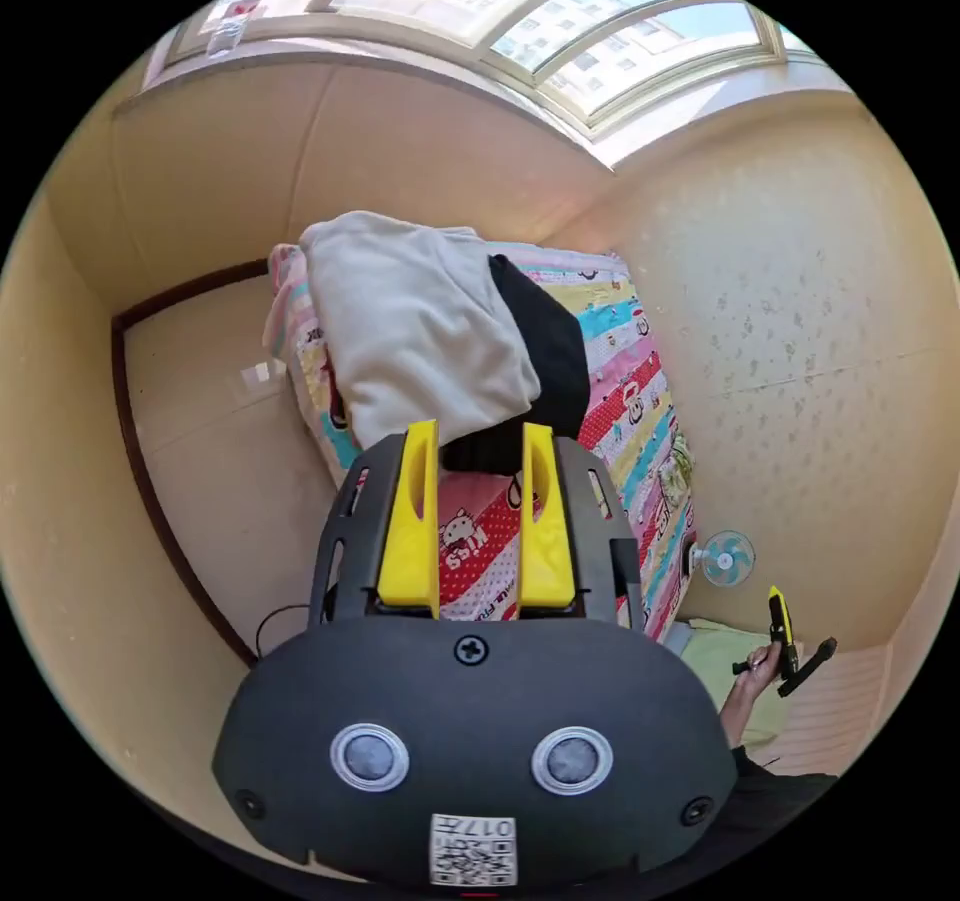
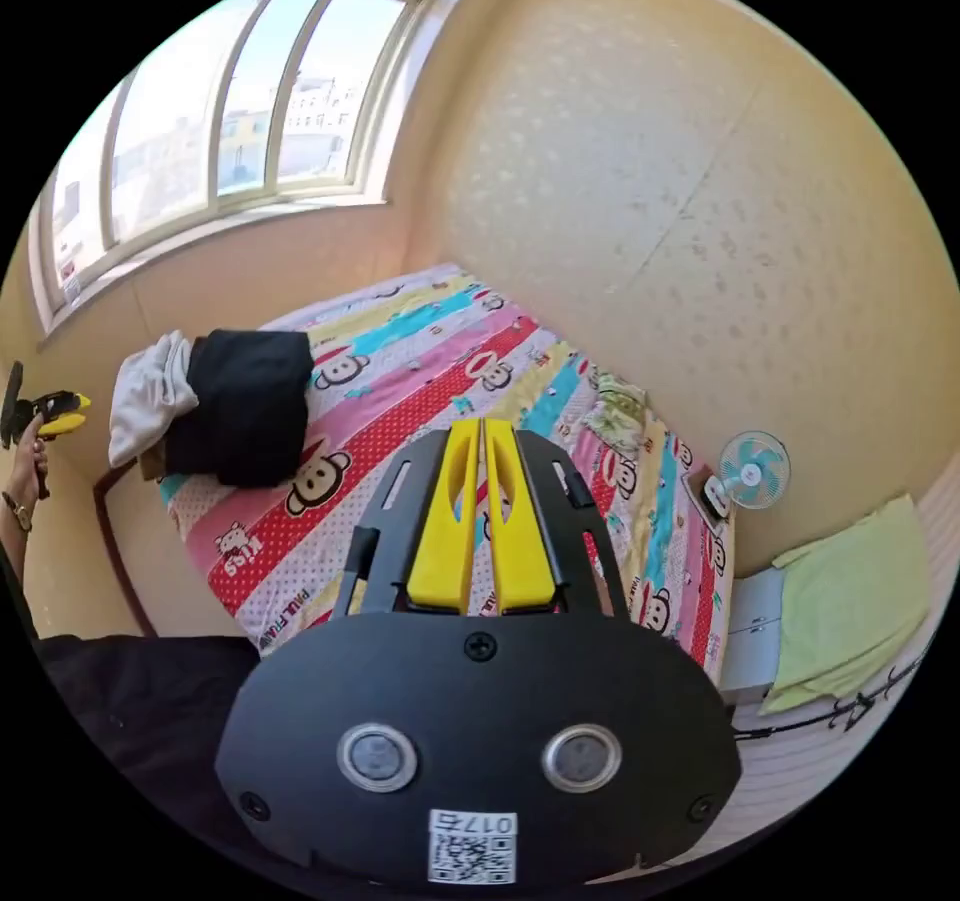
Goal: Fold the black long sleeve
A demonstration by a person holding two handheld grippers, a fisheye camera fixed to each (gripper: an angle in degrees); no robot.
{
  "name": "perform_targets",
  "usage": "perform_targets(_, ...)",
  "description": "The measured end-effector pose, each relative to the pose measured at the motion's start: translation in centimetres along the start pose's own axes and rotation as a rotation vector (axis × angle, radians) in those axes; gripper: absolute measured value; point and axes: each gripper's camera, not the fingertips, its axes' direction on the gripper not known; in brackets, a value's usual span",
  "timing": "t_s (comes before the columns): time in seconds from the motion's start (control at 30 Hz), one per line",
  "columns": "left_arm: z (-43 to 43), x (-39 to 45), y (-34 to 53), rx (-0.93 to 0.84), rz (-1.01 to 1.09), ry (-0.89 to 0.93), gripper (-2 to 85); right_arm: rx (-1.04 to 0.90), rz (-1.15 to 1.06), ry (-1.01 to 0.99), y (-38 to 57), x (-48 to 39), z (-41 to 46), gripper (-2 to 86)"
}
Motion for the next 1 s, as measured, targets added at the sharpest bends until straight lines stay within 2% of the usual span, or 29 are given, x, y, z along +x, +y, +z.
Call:
perform_targets(0.03, 1.0, 2.2, 0.3, 0.000, 0.036, 0.018, 12.4, 0.088, 0.129, -0.007, 1.6, 4.4, -4.0, 1.1)
perform_targets(0.1, 5.2, 11.9, 2.5, -0.008, 0.203, 0.087, 12.1, 0.243, 0.255, -0.047, 5.1, 10.8, -10.5, 0.8)
perform_targets(0.17, 8.5, 19.6, 5.8, -0.023, 0.349, 0.141, 11.7, 0.402, 0.241, -0.043, 9.3, 15.7, -17.0, 0.7)
perform_targets(0.27, 12.7, 31.6, 13.9, -0.024, 0.620, 0.251, 11.3, 0.566, 0.111, 0.165, 16.0, 20.6, -26.3, 0.7)
perform_targets(0.33, 14.6, 37.5, 20.3, -0.005, 0.788, 0.311, 10.9, 0.665, 0.072, 0.437, 21.7, 23.4, -32.3, 0.7)
perform_targets(0.4, 17.6, 43.7, 29.1, -0.010, 0.988, 0.383, 9.9, 0.711, 0.117, 0.583, 25.9, 25.7, -36.4, 0.9)
perform_targets(0.47, 20.4, 47.3, 35.3, -0.075, 1.097, 0.437, 9.4, 0.723, 0.213, 0.693, 29.9, 28.4, -40.1, 1.2)
perform_targets(0.57, 24.2, 50.8, 44.4, -0.219, 1.185, 0.554, 8.5, 0.621, 0.366, 0.834, 35.8, 33.7, -43.7, 2.2)
perform_targets(0.67, 25.5, 51.5, 53.2, -0.192, 1.316, 0.669, 5.6, 0.305, 0.445, 0.840, 40.4, 41.0, -42.3, 3.1)
perform_targets(0.73, 26.1, 50.9, 58.4, -0.137, 1.415, 0.675, 2.0, 0.066, 0.493, 0.708, 44.2, 47.0, -38.4, 3.9)
perform_targets(0.8, 27.6, 50.1, 64.3, -0.113, 1.510, 0.618, 0.1, -0.073, 0.615, 0.589, 47.1, 51.3, -35.3, 4.3)
perform_targets(0.9, 29.2, 49.5, 69.0, -0.143, 1.544, 0.533, -0.1, -0.069, 0.881, 0.368, 51.8, 57.7, -32.0, 4.7)
perform_targets(1.0, 29.2, 48.4, 69.7, -0.136, 1.437, 0.602, 0.6, -0.087, 1.060, 0.236, 55.8, 63.4, -28.7, 6.4)
